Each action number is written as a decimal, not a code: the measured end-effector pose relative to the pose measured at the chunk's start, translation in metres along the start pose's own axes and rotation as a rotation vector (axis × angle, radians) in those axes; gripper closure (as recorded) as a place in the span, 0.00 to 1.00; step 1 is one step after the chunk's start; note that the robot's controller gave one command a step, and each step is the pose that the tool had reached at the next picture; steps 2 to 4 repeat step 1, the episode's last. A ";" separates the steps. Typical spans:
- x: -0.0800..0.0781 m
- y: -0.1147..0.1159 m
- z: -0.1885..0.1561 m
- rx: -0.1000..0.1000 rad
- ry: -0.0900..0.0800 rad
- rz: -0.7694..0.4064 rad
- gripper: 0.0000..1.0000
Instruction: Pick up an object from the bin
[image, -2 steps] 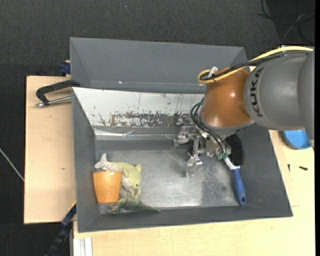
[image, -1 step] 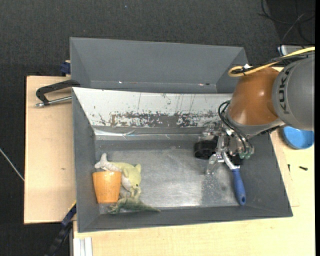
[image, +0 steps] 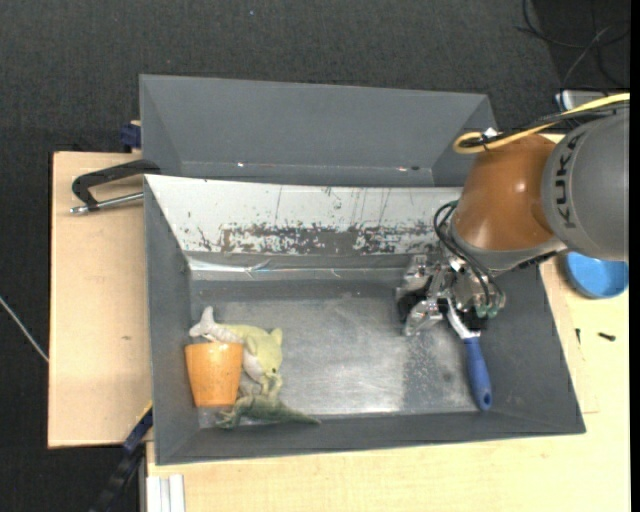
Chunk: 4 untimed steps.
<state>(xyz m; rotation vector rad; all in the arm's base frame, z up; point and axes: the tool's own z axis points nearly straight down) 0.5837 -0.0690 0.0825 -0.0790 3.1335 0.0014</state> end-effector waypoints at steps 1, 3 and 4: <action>-0.002 -0.063 -0.119 0.006 -0.007 -0.169 1.00; -0.002 -0.063 -0.119 0.006 -0.007 -0.169 1.00; -0.002 -0.063 -0.119 0.006 -0.007 -0.169 1.00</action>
Offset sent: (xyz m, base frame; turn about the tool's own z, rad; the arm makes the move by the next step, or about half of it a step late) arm 0.0020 -0.0602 0.1135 -0.1736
